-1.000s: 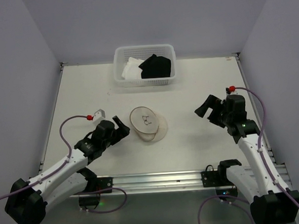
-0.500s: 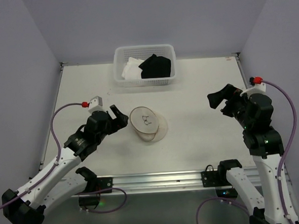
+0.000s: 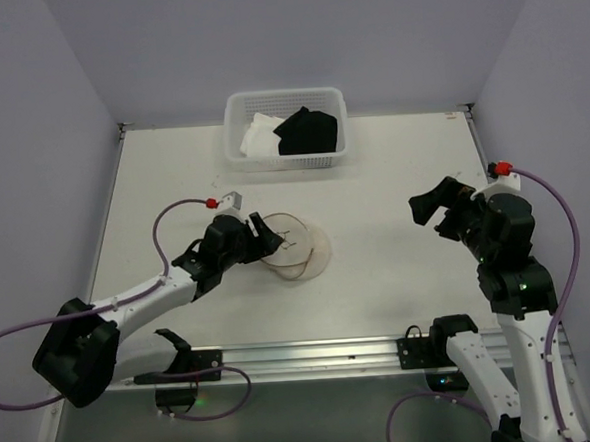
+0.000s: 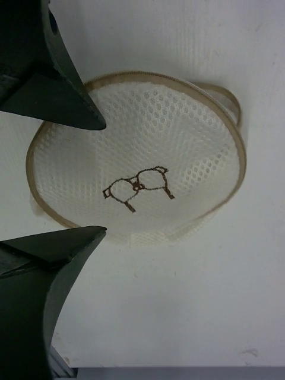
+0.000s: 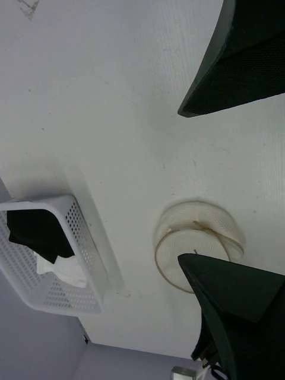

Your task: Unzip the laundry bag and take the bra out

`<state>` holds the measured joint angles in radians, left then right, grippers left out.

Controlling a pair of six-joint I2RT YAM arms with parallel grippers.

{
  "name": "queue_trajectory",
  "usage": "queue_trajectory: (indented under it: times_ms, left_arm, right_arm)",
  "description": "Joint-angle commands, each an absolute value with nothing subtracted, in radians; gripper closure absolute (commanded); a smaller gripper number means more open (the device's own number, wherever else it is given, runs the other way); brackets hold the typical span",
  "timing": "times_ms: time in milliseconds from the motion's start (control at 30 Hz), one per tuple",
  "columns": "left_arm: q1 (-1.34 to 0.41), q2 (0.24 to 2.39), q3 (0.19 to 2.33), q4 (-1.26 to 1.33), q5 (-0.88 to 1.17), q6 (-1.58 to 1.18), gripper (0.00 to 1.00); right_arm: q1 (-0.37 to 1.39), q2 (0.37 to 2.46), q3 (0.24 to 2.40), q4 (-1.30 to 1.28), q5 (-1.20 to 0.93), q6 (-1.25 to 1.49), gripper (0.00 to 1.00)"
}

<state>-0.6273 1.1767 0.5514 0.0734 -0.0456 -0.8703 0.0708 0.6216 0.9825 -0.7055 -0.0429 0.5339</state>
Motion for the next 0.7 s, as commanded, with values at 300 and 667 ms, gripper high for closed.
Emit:
queue_trajectory:
  times_ms: [300,667]
  left_arm:
    - [-0.612,1.324,0.468,0.285,-0.075,-0.816,0.25]
    - [-0.609,1.020,0.782,-0.216,-0.231,-0.704,0.00]
  right_arm:
    - [0.066,0.566,0.949,-0.719,-0.044,0.526,0.01]
    - [0.066,0.552,1.072,-0.750,0.024,0.477,0.01]
